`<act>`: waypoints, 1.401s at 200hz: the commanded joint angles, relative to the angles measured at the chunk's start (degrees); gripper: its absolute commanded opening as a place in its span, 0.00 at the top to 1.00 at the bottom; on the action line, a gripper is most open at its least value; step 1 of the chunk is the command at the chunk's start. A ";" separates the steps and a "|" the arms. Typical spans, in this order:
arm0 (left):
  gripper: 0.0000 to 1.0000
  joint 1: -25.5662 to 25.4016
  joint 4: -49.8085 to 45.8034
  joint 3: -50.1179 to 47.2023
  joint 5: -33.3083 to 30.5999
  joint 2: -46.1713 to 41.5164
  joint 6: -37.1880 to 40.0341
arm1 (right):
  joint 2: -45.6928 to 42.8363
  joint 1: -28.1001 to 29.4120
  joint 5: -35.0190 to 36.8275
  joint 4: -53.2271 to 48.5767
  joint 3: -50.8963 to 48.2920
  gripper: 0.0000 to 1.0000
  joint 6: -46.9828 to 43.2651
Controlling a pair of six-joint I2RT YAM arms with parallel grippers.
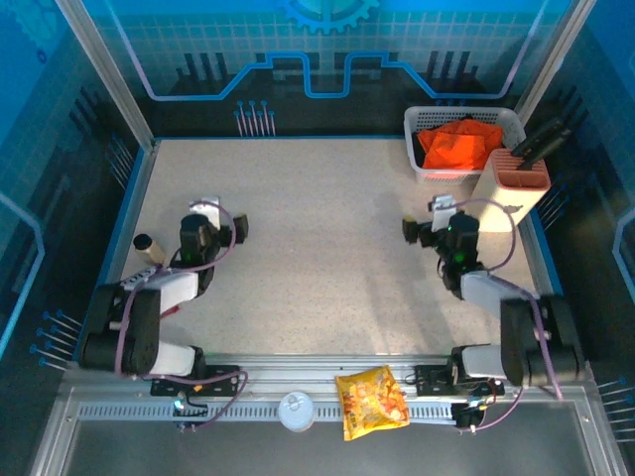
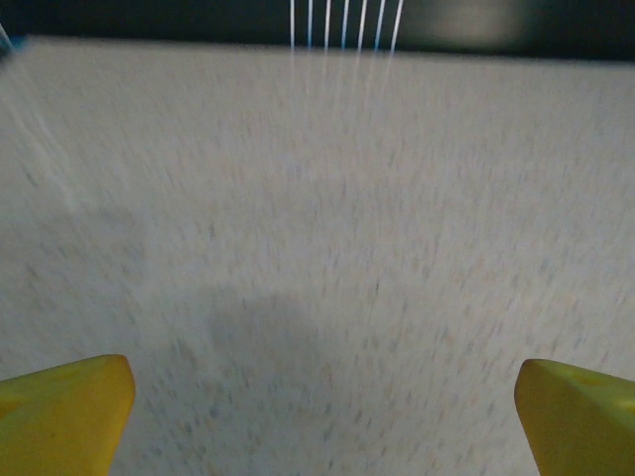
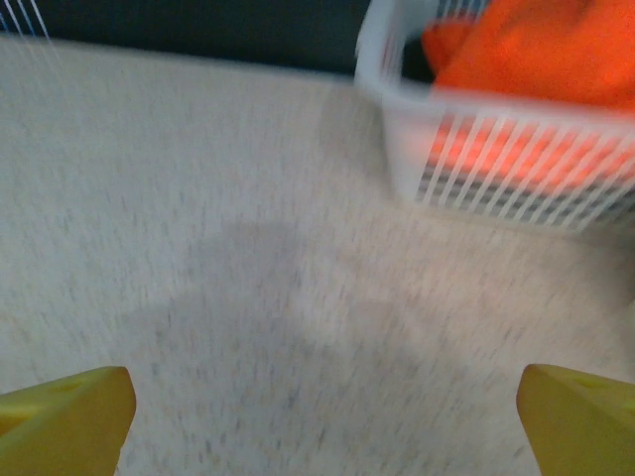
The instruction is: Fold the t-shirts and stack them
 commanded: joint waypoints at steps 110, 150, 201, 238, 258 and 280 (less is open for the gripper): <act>0.01 -4.86 -58.69 33.83 -7.64 -14.78 -15.91 | 40.60 -4.28 9.04 -74.48 87.88 0.11 5.90; 0.01 -4.95 -59.88 34.81 -5.71 -14.88 -16.14 | 54.26 -4.48 16.36 -80.32 102.91 0.13 9.00; 0.01 -4.95 -59.79 34.07 -4.08 -14.94 -15.58 | 66.32 -5.15 20.86 -85.73 113.28 0.14 11.35; 0.01 -4.97 -60.05 34.27 -3.93 -14.72 -14.98 | 68.58 -5.59 21.42 -83.65 113.43 0.33 10.41; 0.01 -4.95 -60.42 34.80 -3.92 -14.70 -15.10 | 67.73 -5.68 20.41 -82.53 113.86 0.65 10.03; 0.01 -4.95 -60.68 35.39 -3.68 -14.95 -15.54 | 64.34 -5.46 19.07 -81.33 113.89 0.88 9.54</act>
